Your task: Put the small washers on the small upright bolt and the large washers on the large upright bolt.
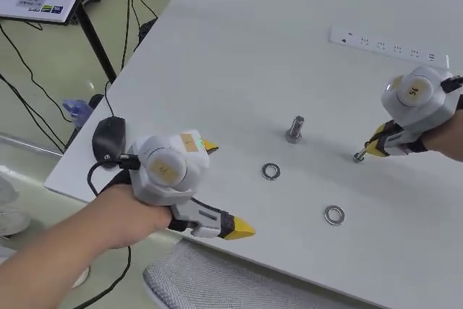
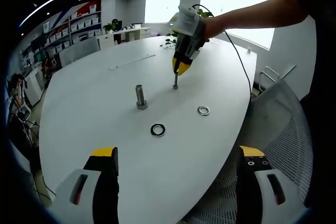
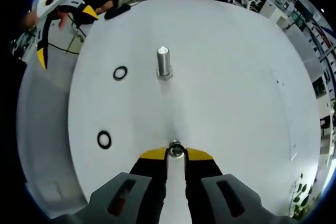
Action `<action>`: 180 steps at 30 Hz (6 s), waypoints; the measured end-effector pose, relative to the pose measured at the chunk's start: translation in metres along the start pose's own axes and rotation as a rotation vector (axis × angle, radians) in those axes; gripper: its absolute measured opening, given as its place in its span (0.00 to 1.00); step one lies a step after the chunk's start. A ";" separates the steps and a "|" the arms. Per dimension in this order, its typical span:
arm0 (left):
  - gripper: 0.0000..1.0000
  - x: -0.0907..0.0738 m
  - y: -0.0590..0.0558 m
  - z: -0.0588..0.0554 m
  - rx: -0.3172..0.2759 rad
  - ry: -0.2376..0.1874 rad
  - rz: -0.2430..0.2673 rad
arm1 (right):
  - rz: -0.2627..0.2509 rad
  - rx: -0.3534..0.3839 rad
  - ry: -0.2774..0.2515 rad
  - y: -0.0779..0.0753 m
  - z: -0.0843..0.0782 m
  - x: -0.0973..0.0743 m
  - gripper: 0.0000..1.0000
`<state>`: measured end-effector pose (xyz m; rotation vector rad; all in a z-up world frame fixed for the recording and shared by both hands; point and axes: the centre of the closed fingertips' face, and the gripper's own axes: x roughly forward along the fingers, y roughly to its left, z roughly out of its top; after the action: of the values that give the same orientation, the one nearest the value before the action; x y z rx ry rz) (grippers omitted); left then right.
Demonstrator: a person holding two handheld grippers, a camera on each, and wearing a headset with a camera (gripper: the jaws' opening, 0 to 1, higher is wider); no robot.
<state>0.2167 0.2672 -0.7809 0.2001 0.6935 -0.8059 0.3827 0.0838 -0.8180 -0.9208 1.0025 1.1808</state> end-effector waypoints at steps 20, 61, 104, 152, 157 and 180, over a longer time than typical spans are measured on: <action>0.91 -0.003 -0.004 -0.001 -0.007 -0.015 -0.013 | 0.003 -0.006 0.023 0.001 -0.006 0.020 0.12; 0.93 -0.011 0.001 -0.010 -0.034 -0.001 0.009 | 0.010 -0.016 0.048 0.000 -0.008 0.038 0.19; 0.92 -0.050 -0.016 -0.008 0.057 -0.012 -0.030 | 0.030 -0.078 0.001 0.080 0.018 -0.009 0.31; 0.89 -0.029 -0.028 0.005 0.064 0.015 -0.041 | 0.063 -0.019 -0.037 0.126 -0.014 0.047 0.37; 0.88 -0.029 -0.028 0.005 0.065 0.013 -0.042 | 0.054 -0.034 -0.033 0.125 -0.015 0.047 0.36; 0.84 -0.034 -0.026 -0.007 0.041 0.010 -0.038 | 0.061 -0.068 0.047 0.129 -0.018 0.051 0.25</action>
<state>0.1778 0.2722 -0.7621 0.2289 0.6919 -0.8562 0.2573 0.1007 -0.8785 -0.9820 1.0398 1.2554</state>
